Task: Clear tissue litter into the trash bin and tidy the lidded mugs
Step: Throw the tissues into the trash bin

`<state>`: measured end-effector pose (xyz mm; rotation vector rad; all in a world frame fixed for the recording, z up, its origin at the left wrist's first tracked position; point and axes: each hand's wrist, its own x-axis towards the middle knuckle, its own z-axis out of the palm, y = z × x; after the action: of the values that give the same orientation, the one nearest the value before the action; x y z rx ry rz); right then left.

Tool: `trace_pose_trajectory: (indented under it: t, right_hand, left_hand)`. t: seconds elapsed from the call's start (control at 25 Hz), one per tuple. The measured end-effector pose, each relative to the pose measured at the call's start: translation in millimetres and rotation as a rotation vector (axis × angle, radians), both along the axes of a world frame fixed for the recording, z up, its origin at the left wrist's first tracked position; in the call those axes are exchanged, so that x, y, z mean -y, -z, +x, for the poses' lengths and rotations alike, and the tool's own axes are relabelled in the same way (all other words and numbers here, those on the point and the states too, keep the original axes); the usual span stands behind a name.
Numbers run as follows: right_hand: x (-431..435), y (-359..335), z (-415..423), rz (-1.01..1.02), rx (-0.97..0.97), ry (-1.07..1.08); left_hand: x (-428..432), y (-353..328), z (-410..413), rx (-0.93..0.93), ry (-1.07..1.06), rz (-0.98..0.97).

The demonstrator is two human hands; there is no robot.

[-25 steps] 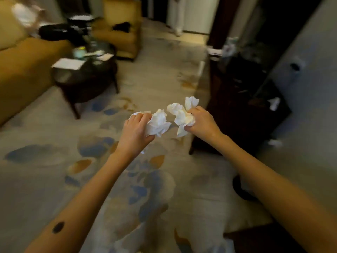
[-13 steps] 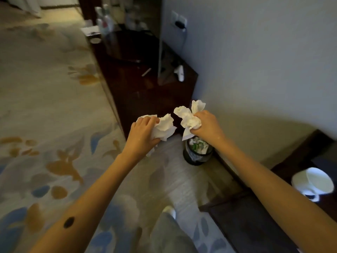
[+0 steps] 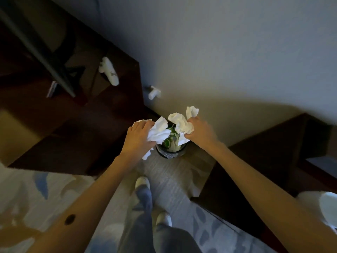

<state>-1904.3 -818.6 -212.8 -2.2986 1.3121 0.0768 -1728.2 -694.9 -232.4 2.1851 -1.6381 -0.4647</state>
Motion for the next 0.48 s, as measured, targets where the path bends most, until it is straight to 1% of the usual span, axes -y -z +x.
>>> trace_pose_trajectory:
  t: [0.12, 0.24, 0.36, 0.48]
  right_hand:
    - [41.8, 39.8, 19.8, 0.042, -0.072, 0.084]
    - [73.4, 83.1, 37.8, 0.073, -0.088, 0.144]
    - [96.3, 138.5, 45.4, 0.1, -0.106, 0.167]
    - [108.6, 205.0, 43.2, 0.154, -0.131, 0.164]
  left_hand:
    - [61.2, 34.6, 24.9, -0.028, 0.088, 0.057]
    - [106.4, 73.2, 45.8, -0.027, 0.138, 0.06]
    - [134.1, 123.4, 54.3, -0.017, 0.134, 0.072]
    - [148.9, 186.5, 49.9, -0.049, 0.165, 0.102]
